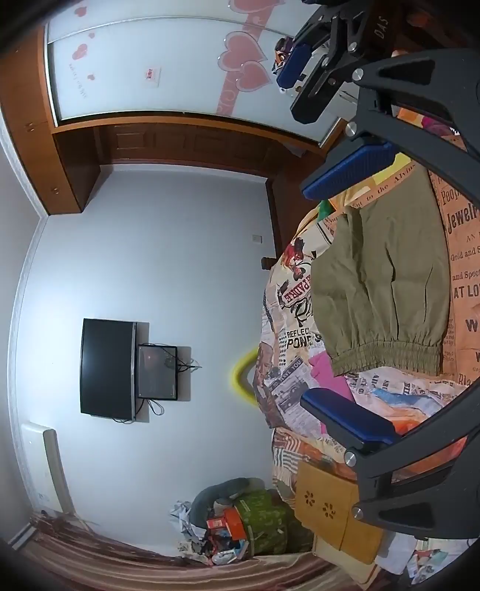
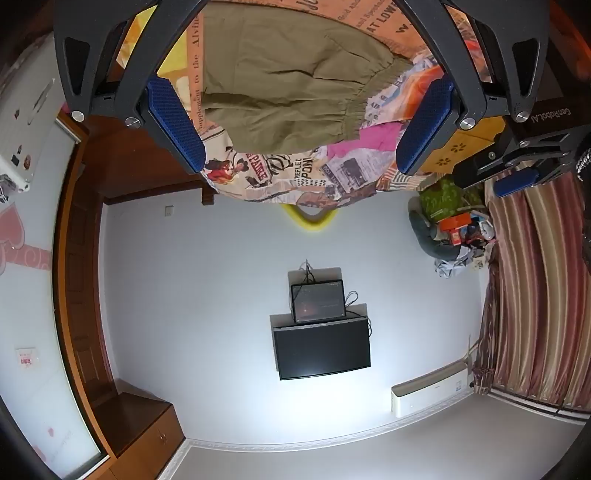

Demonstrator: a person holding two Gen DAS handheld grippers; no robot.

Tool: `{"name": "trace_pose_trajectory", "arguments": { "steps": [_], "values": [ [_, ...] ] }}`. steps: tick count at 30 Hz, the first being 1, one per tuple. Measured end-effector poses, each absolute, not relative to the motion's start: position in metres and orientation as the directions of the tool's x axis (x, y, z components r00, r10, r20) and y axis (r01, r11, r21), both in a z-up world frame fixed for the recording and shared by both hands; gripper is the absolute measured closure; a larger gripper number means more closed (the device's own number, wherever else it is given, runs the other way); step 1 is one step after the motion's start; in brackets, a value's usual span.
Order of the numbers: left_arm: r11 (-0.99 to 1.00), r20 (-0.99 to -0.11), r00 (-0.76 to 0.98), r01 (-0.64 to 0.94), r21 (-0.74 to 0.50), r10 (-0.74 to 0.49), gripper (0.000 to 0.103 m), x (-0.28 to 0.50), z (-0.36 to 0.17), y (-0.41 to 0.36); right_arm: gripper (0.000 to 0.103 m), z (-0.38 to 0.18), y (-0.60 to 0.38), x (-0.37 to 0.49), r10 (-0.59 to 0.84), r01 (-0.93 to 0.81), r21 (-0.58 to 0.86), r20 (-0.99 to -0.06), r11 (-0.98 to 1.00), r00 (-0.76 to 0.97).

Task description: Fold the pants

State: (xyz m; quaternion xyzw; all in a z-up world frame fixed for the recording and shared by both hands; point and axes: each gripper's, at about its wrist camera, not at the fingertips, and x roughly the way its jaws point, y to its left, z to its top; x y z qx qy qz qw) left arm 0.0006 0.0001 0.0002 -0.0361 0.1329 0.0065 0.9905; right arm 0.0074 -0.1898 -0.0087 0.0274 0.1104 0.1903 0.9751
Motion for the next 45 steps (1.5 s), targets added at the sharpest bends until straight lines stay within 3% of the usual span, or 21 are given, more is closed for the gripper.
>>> {"name": "trace_pose_trajectory", "arguments": {
  "steps": [45],
  "values": [
    [1.000, -0.241, 0.971, -0.003, -0.029, -0.004, 0.000, 0.002, 0.004, -0.005, 0.000, -0.008, -0.194, 0.008, 0.376, -0.362, 0.106, -0.200, 0.926, 0.905]
  ]
}}
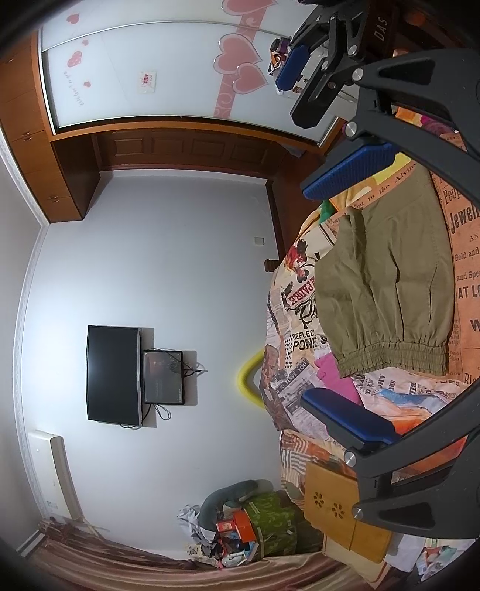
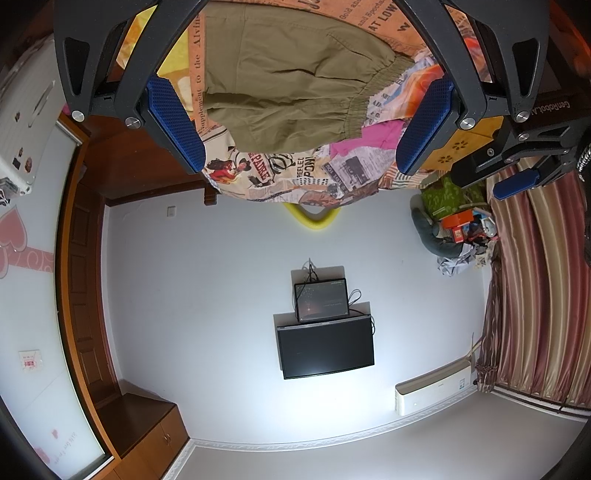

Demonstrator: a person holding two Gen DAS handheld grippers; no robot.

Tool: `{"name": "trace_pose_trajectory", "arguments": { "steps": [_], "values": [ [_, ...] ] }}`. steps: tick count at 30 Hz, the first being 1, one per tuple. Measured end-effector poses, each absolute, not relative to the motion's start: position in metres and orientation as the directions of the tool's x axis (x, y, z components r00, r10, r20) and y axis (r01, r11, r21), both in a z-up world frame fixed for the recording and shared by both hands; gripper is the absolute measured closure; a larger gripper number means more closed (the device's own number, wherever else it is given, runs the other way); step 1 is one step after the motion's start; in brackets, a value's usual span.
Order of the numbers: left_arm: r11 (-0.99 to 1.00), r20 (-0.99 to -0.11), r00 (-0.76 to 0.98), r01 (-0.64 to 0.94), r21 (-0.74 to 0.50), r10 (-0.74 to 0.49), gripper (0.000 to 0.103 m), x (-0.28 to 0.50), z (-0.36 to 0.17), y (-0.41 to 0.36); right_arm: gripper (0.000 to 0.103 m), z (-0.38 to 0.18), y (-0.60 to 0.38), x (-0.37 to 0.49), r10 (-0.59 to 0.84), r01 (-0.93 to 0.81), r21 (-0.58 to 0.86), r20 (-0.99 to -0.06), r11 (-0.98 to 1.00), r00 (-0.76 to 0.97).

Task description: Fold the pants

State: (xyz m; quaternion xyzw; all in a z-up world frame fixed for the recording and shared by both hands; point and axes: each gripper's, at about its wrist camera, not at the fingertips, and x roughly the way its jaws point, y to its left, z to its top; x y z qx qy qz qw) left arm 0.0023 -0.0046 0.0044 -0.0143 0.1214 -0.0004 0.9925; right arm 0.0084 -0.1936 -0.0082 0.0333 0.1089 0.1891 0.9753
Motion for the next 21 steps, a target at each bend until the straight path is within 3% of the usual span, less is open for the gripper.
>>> {"name": "trace_pose_trajectory", "arguments": {
  "steps": [21],
  "values": [
    [0.999, -0.241, 0.971, -0.008, -0.037, -0.001, 0.000, 0.0036, 0.0028, -0.0042, 0.000, -0.0067, -0.1961, 0.0068, 0.376, -0.360, 0.110, -0.202, 0.926, 0.904]
  ]
}}
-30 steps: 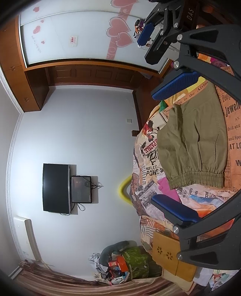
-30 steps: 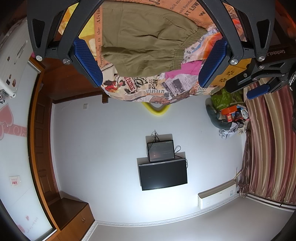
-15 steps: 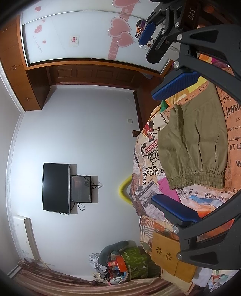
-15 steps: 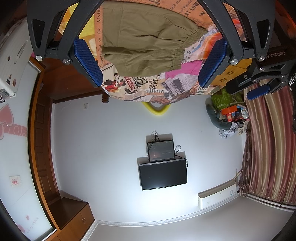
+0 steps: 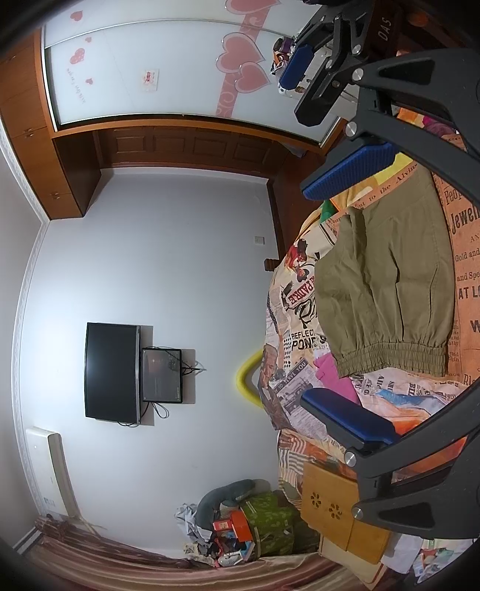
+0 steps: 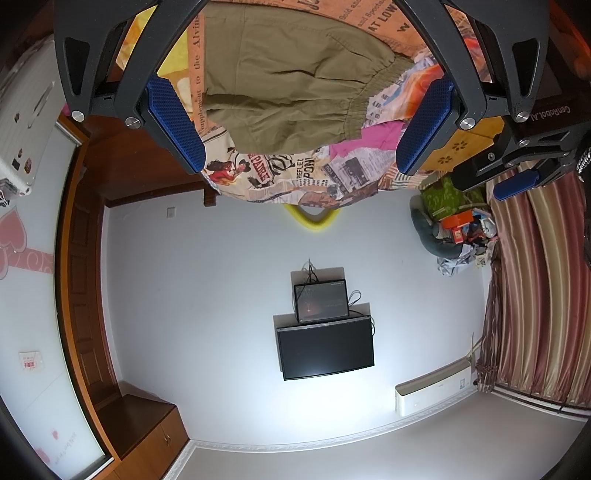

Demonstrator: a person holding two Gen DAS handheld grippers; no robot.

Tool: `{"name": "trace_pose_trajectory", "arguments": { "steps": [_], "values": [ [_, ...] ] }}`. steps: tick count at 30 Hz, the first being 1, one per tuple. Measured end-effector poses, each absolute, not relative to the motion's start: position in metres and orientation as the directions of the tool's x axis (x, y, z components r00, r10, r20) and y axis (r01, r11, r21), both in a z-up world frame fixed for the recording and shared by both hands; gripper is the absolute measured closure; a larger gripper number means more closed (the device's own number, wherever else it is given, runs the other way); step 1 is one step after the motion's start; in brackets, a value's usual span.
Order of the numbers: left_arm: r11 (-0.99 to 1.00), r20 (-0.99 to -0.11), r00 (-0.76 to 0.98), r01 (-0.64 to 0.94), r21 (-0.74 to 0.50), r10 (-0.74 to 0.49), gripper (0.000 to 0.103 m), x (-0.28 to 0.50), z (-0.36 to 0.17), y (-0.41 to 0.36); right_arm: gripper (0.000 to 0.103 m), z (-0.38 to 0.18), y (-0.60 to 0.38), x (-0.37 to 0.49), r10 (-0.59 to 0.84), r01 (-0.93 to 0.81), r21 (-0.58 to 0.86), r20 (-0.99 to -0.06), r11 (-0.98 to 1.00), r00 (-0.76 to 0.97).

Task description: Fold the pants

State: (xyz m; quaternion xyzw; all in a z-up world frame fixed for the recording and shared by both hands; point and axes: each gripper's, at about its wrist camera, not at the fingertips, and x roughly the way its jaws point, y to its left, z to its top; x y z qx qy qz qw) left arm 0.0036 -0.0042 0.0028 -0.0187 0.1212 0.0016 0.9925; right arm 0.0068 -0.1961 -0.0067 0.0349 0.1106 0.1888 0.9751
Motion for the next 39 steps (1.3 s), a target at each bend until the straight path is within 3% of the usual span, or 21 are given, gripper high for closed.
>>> {"name": "trace_pose_trajectory", "arguments": {
  "steps": [23, 32, 39],
  "values": [
    [0.999, -0.255, 0.967, -0.031, -0.017, 0.026, 0.000, 0.016, -0.008, -0.003, 0.000, -0.020, -0.192, 0.019, 0.361, -0.345, 0.108, -0.236, 0.933, 0.902],
    [0.996, -0.425, 0.905, -0.061, -0.060, 0.029, 0.000, 0.082, -0.050, 0.026, 0.000, -0.056, -0.203, 0.061, 0.284, -0.266, 0.099, -0.347, 0.959, 0.894],
    [0.992, -0.586, 0.805, -0.124, -0.024, 0.086, 0.000, 0.144, -0.105, 0.059, 0.000, -0.104, -0.220, 0.105, 0.184, -0.196, 0.029, -0.498, 0.980, 0.848]
  ]
}}
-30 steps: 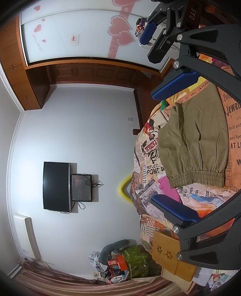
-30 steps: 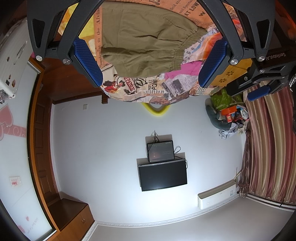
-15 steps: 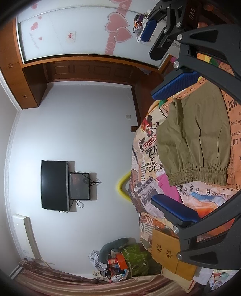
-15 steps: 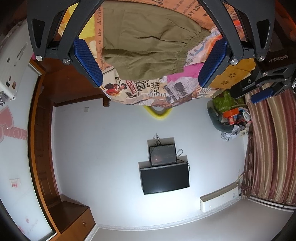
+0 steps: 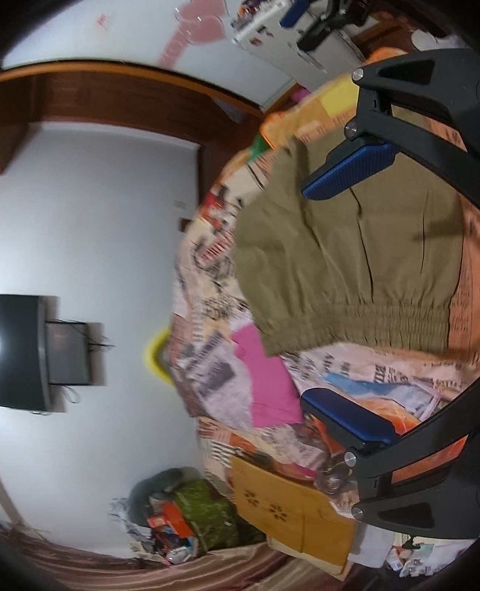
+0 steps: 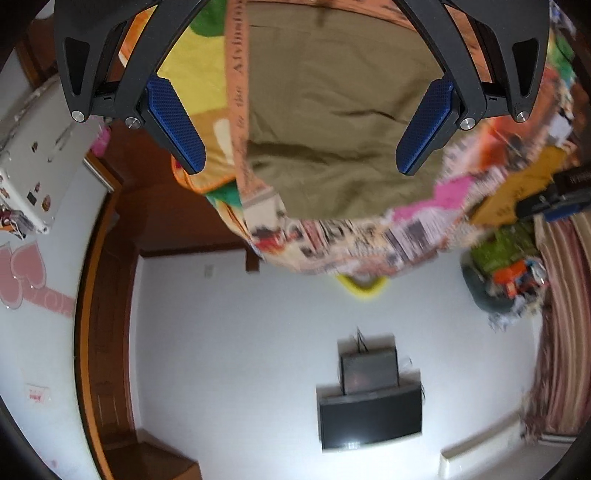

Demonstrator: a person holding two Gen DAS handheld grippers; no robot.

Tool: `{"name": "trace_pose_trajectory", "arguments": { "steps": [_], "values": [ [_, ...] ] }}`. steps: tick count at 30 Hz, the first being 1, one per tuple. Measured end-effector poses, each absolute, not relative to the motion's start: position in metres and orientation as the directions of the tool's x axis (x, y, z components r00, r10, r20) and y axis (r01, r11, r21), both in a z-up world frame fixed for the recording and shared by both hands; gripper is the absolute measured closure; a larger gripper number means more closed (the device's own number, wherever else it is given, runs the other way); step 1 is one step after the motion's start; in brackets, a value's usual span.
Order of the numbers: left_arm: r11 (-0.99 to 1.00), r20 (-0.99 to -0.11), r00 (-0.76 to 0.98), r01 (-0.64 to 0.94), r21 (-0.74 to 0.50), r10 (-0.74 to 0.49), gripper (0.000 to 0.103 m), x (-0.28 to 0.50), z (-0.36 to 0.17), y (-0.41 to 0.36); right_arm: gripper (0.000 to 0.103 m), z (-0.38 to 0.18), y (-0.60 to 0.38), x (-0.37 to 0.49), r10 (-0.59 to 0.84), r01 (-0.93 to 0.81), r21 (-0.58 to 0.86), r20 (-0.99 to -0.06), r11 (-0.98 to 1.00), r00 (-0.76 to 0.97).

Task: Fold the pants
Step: 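Lower both grippers onto the olive pants, left at waistband, right at leg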

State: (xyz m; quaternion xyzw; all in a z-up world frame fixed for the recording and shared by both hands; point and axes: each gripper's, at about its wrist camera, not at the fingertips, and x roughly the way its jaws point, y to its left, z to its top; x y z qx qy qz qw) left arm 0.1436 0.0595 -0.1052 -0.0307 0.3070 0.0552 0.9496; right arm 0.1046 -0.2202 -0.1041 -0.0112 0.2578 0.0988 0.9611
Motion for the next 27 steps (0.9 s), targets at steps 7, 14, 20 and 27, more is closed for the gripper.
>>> {"name": "trace_pose_trajectory", "arguments": {
  "steps": [7, 14, 20, 27],
  "values": [
    [0.986, -0.691, 0.717, -0.162, -0.031, 0.096, 0.000, 0.192, -0.152, 0.098, 0.000, -0.150, -0.239, 0.151, 0.115, -0.180, -0.039, -0.633, 0.983, 0.765],
    [0.984, -0.804, 0.591, -0.170, -0.050, 0.061, 0.017, 0.238, -0.200, 0.127, 0.014, -0.189, -0.249, 0.196, 0.141, -0.201, 0.003, -0.725, 0.979, 0.674],
    [0.990, -0.859, 0.511, -0.135, -0.044, 0.032, 0.027, 0.261, -0.232, 0.129, 0.036, -0.215, -0.253, 0.235, 0.202, -0.226, 0.079, -0.778, 0.971, 0.595],
    [0.991, -0.905, 0.423, -0.088, -0.099, -0.053, 0.031, 0.285, -0.262, 0.120, 0.052, -0.236, -0.246, 0.260, 0.252, -0.256, 0.131, -0.810, 0.958, 0.530]
  ]
}}
